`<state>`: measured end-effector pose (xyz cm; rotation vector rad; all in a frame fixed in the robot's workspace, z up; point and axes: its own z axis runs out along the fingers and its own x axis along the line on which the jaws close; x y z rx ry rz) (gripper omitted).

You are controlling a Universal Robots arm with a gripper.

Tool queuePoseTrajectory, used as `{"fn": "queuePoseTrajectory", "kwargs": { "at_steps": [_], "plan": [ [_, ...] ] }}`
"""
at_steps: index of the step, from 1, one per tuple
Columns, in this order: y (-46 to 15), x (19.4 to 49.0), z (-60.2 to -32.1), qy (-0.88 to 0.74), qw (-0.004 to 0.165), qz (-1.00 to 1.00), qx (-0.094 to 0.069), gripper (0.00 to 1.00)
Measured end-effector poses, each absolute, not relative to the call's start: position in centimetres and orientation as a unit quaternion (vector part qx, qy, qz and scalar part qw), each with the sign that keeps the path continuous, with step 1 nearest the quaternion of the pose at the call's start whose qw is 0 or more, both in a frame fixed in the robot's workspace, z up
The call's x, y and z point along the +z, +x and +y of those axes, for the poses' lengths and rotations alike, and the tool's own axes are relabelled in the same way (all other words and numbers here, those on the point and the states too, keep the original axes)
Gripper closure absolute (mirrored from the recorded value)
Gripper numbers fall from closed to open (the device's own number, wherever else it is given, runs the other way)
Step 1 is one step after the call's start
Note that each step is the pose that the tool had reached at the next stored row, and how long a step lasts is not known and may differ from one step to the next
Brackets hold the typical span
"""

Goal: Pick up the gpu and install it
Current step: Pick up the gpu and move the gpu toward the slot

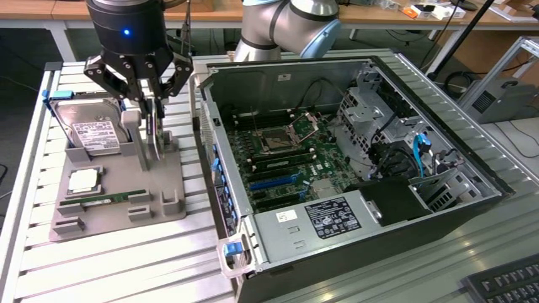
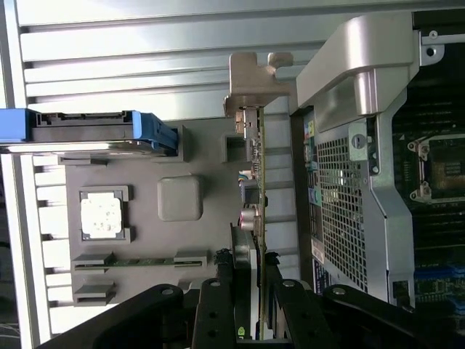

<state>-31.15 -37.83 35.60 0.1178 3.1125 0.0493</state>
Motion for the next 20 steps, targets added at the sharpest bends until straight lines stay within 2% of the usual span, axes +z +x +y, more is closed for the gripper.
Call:
{"fn": "queuePoseTrajectory", "kwargs": {
  "at_steps": [12, 20],
  "plan": [
    [-31.14, 36.0, -37.83, 0.038, 0.013, 0.999, 0.016, 0.73],
    [-31.14, 36.11, -37.83, 0.038, 0.014, 0.999, 0.005, 0.73]
  ]
}}
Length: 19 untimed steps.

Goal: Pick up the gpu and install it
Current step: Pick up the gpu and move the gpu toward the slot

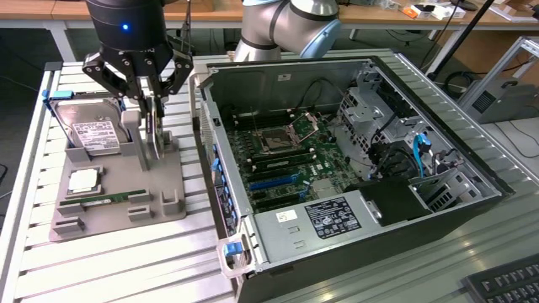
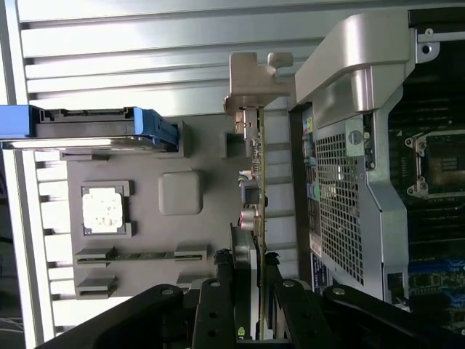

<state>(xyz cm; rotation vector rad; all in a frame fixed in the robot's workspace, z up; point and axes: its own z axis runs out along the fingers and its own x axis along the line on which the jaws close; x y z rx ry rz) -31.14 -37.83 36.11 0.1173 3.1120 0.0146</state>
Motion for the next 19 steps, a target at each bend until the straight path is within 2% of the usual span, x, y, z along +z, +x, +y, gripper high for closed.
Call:
{"fn": "queuePoseTrajectory", "kwargs": {
  "at_steps": [7, 19],
  "plan": [
    [-31.14, 36.25, -37.84, 0.037, 0.014, 0.999, -0.012, 0.73],
    [-31.14, 36.83, -37.83, 0.037, 0.014, 0.999, -0.013, 0.73]
  ]
}}
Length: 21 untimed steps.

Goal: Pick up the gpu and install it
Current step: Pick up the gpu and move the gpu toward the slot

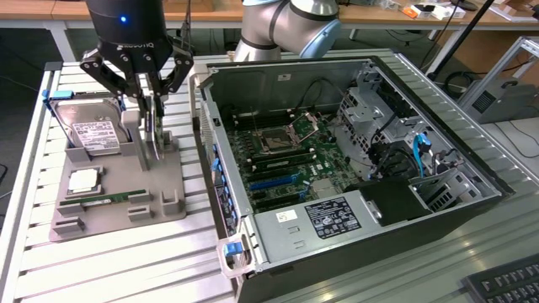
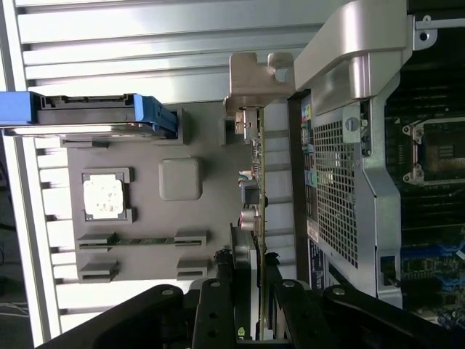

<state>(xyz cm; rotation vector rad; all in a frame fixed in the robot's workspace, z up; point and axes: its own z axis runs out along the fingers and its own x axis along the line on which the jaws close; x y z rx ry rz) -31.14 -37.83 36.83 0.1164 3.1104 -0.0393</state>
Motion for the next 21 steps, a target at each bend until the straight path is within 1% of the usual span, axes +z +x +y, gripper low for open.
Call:
{"fn": "queuePoseTrajectory", "kwargs": {
  "at_steps": [21],
  "plan": [
    [-31.14, 37.41, -37.83, 0.037, 0.014, 0.999, -0.013, 0.73]
  ]
}}
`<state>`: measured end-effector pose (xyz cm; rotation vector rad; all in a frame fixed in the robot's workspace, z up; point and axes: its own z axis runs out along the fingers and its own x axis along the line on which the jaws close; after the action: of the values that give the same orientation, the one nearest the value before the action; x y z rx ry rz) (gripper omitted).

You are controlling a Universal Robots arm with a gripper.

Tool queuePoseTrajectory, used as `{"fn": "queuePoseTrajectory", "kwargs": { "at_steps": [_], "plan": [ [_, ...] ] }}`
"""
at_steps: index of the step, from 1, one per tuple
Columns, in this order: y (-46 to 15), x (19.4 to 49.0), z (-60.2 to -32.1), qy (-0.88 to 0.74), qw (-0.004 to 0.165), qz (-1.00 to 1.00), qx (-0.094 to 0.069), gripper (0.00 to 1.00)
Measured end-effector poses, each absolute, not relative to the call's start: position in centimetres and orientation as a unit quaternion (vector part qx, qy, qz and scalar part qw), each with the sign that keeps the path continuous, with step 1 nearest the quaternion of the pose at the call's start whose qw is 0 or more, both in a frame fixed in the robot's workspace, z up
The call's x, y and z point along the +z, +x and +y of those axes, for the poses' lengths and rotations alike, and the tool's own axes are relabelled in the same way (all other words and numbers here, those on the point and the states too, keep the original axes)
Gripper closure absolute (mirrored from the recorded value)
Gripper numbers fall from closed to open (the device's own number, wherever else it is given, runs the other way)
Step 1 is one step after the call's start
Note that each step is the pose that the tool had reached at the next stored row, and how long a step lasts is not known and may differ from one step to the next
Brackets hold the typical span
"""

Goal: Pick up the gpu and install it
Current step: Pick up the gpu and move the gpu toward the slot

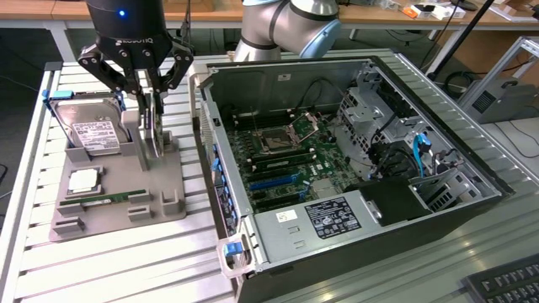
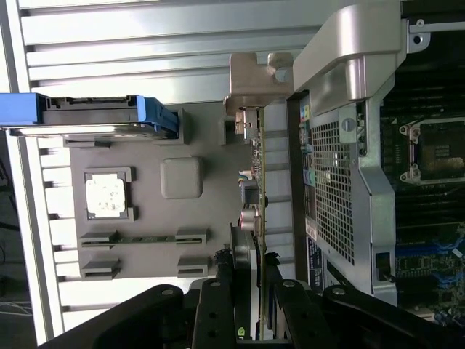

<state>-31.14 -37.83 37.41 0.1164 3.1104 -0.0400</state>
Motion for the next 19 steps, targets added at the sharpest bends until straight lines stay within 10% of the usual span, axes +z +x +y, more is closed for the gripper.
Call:
{"fn": "queuePoseTrajectory", "kwargs": {
  "at_steps": [19],
  "plan": [
    [-31.14, 37.84, -37.83, 0.037, 0.014, 0.999, -0.013, 0.73]
  ]
}}
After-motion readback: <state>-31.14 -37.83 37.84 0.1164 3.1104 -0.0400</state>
